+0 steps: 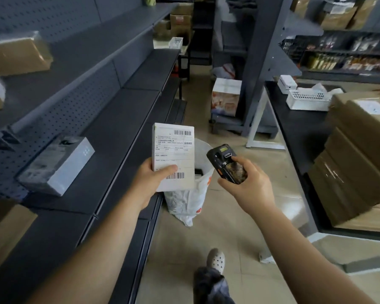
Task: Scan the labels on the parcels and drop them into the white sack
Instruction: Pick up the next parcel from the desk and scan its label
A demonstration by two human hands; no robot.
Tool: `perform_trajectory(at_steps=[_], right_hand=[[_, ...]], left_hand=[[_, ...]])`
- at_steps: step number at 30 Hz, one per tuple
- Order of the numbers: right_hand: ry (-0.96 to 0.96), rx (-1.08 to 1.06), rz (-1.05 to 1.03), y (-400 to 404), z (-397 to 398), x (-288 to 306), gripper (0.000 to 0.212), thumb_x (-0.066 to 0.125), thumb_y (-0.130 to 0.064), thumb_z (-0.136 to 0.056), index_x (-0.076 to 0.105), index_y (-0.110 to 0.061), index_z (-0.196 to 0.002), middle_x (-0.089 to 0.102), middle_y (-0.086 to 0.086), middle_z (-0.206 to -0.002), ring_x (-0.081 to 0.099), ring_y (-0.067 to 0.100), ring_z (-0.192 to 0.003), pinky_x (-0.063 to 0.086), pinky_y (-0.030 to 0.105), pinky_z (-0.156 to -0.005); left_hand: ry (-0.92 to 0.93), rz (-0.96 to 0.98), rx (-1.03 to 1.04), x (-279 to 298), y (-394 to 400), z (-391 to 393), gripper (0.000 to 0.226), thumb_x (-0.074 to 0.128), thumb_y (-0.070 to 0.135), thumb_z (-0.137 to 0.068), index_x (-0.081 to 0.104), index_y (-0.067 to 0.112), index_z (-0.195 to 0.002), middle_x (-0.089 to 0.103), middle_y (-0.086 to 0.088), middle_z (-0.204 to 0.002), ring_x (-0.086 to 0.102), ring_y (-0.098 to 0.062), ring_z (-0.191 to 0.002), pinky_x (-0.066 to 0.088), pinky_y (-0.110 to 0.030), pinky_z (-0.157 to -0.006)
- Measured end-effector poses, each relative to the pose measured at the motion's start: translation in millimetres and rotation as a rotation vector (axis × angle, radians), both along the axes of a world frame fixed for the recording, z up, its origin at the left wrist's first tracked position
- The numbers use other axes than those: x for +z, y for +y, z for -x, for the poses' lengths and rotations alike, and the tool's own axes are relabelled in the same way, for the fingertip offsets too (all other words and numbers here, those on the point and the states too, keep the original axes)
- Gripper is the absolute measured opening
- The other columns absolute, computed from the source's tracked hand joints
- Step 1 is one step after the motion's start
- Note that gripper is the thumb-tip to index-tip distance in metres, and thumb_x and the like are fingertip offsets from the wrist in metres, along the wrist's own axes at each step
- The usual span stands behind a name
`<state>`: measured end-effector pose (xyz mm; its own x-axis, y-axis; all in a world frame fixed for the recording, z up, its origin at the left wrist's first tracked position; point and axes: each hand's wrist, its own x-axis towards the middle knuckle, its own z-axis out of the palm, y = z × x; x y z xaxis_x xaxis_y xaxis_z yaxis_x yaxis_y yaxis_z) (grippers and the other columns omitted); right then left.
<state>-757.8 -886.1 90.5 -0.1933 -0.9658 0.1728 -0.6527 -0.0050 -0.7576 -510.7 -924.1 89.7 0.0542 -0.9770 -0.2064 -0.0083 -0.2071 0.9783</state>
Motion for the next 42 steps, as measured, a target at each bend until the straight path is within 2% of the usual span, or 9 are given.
perform_trajectory(at_steps=[5,8,16,24,27,31,35,37,42], right_hand=[[-0.049,0.040,-0.042,-102.1,18.8,-30.0,0.063,0.084,-0.034,-0.071,0.059,-0.034,-0.129,0.058,-0.016,-0.110,0.054,0.005,-0.098,0.041,0.022,-0.081],[-0.085,0.047,-0.115,-162.1,35.1,-44.4,0.064,0.084,-0.037,-0.071,0.058,-0.034,-0.130,0.061,-0.011,-0.115,0.058,0.012,-0.102,0.050,0.033,-0.086],[-0.048,0.058,-0.219,-279.5,68.4,-97.5,0.066,0.083,-0.038,-0.072,0.056,-0.034,-0.132,0.058,-0.012,-0.123,0.054,0.012,-0.111,0.047,0.031,-0.090],[-0.010,0.068,-0.406,-333.1,50.9,-162.2,0.066,0.082,-0.040,-0.072,0.057,-0.031,-0.132,0.057,-0.011,-0.128,0.053,0.011,-0.113,0.039,0.024,-0.085],[0.001,0.054,-0.470,-349.6,39.8,-192.4,0.067,0.081,-0.041,-0.072,0.056,-0.030,-0.134,0.057,-0.010,-0.129,0.055,0.012,-0.114,0.041,0.025,-0.087],[0.026,0.040,-0.537,-369.1,21.2,-237.8,0.066,0.080,-0.041,-0.073,0.056,-0.030,-0.134,0.058,-0.010,-0.128,0.055,0.013,-0.114,0.043,0.025,-0.087],[0.052,0.024,-0.593,-382.7,6.1,-281.0,0.065,0.079,-0.041,-0.075,0.055,-0.030,-0.135,0.057,-0.010,-0.128,0.054,0.011,-0.113,0.042,0.025,-0.085],[0.058,0.012,-0.613,-391.9,0.2,-303.7,0.065,0.079,-0.041,-0.076,0.054,-0.032,-0.135,0.057,-0.012,-0.127,0.054,0.009,-0.111,0.039,0.023,-0.083],[0.081,-0.005,-0.654,-411.2,-13.1,-347.3,0.066,0.079,-0.044,-0.076,0.053,-0.037,-0.135,0.053,-0.018,-0.126,0.052,0.004,-0.111,0.037,0.020,-0.082]], left_hand=[[-0.051,-0.060,0.034,-20.9,-93.4,12.0,0.033,0.076,0.014,-0.083,0.067,0.021,-0.114,0.075,0.005,-0.106,0.071,-0.017,-0.099,0.057,-0.040,-0.086],[-0.060,-0.124,0.036,-30.2,-149.6,29.8,0.035,0.076,0.013,-0.083,0.066,0.021,-0.115,0.075,0.006,-0.104,0.071,-0.016,-0.097,0.057,-0.038,-0.085],[-0.090,-0.258,0.049,-85.0,-262.1,63.8,0.027,0.075,0.008,-0.083,0.066,0.027,-0.102,0.074,0.008,-0.099,0.071,-0.012,-0.092,0.055,-0.027,-0.072],[-0.184,-0.443,0.000,-169.9,-326.0,46.9,0.031,0.075,0.020,-0.085,0.066,0.024,-0.114,0.073,0.007,-0.109,0.068,-0.016,-0.103,0.053,-0.042,-0.096],[-0.276,-0.472,-0.023,-211.0,-347.5,41.4,0.031,0.066,0.032,-0.092,0.063,0.022,-0.121,0.070,0.005,-0.115,0.066,-0.015,-0.103,0.055,-0.037,-0.090],[-0.405,-0.550,-0.068,-273.3,-370.5,38.4,0.037,0.052,0.038,-0.099,0.056,0.012,-0.125,0.065,0.000,-0.112,0.059,-0.016,-0.093,0.041,-0.018,-0.062],[-0.410,-0.671,-0.058,-339.5,-391.4,38.3,0.040,0.052,0.027,-0.100,0.052,0.008,-0.135,0.062,-0.009,-0.130,0.060,-0.029,-0.114,0.047,-0.029,-0.082],[-0.405,-0.723,-0.064,-377.2,-402.2,36.1,0.041,0.052,0.020,-0.098,0.051,0.008,-0.137,0.061,-0.010,-0.131,0.060,-0.032,-0.115,0.050,-0.034,-0.088],[-0.395,-0.828,-0.099,-457.2,-420.5,29.6,0.041,0.054,0.017,-0.099,0.049,0.005,-0.138,0.061,-0.014,-0.127,0.062,-0.034,-0.110,0.050,-0.034,-0.076]])
